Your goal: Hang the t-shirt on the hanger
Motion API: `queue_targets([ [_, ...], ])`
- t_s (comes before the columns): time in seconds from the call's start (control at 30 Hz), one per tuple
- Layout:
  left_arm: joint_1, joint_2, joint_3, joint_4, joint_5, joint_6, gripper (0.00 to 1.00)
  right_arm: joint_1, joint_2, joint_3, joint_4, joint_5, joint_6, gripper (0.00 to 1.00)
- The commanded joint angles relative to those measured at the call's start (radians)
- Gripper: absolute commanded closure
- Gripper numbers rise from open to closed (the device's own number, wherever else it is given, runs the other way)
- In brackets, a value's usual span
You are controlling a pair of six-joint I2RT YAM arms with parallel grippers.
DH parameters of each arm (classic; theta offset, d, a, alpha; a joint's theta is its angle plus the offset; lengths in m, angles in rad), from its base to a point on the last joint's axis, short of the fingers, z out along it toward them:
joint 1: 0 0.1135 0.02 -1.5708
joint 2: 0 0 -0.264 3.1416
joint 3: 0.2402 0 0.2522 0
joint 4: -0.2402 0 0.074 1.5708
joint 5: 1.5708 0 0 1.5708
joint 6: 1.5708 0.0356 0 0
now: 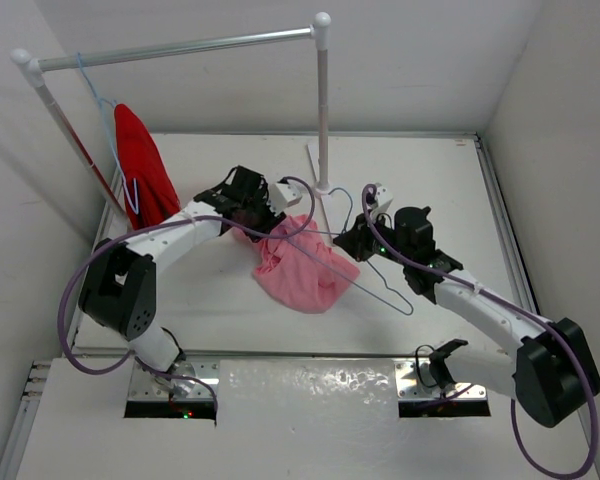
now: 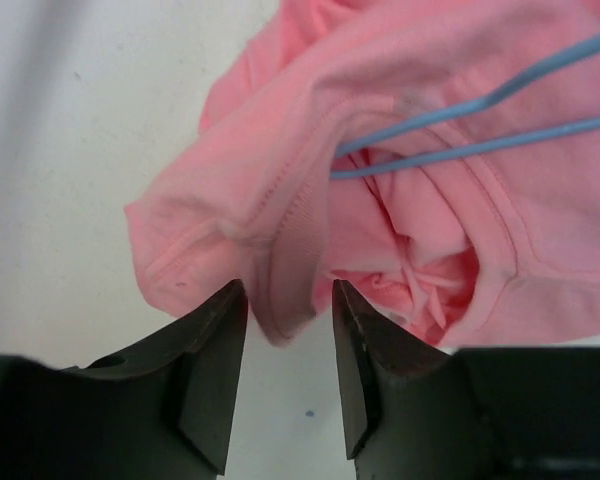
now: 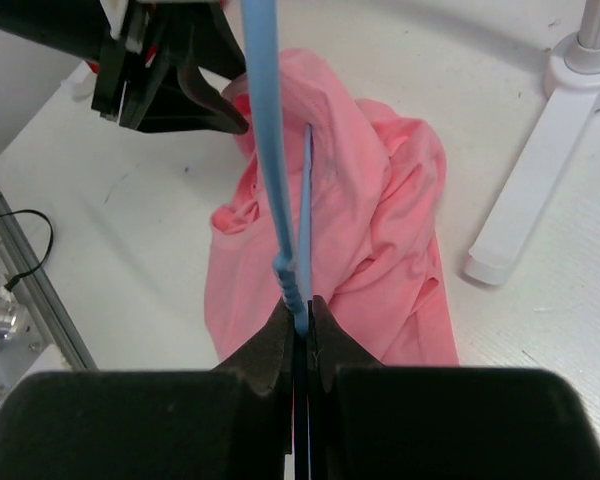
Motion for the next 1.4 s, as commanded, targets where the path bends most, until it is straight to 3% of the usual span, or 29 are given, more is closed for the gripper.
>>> queue_targets([
  [0.0,0.018,-0.037,0.029,0.133,0.021,-0.068,0.62,0.007,0.018,0.047,0.028,0.027,-0.026,1.0],
  [0.13,0.018,-0.05,0.021,0.175,0.024,-0.088,0.61,0.005,0.041,0.051,0.031,0.018,-0.029,1.0],
  [0.23,0.019,-0.02,0.029,0.156,-0.004,-0.079,0.83,0.007,0.047,0.053,0.045,0.007,-0.029,1.0],
  [0.27,0.018,-0.013,0.032,0.146,-0.012,-0.076,0.99,0.005,0.048,0.053,0.047,0.004,-0.029,1.0],
  [0.83,0.018,-0.059,0.179,-0.012,-0.007,-0.053,1.0,0.061,0.053,0.127,0.214,-0.005,-0.107,1.0],
  [1.07,0.016,-0.088,0.223,-0.055,0.154,-0.059,1.0,0.082,0.189,0.156,0.283,-0.013,-0.145,1.0],
  [1.17,0.002,-0.103,0.237,-0.069,0.209,-0.085,1.0,0.094,0.223,0.122,0.393,-0.045,-0.184,1.0],
  [1.3,-0.054,-0.097,0.254,-0.103,0.257,-0.096,1.0,0.094,0.309,0.041,0.697,-0.066,-0.152,1.0],
  [1.37,-0.102,-0.093,0.242,-0.111,0.269,-0.096,1.0,0.094,0.349,0.039,0.715,-0.059,-0.141,1.0],
])
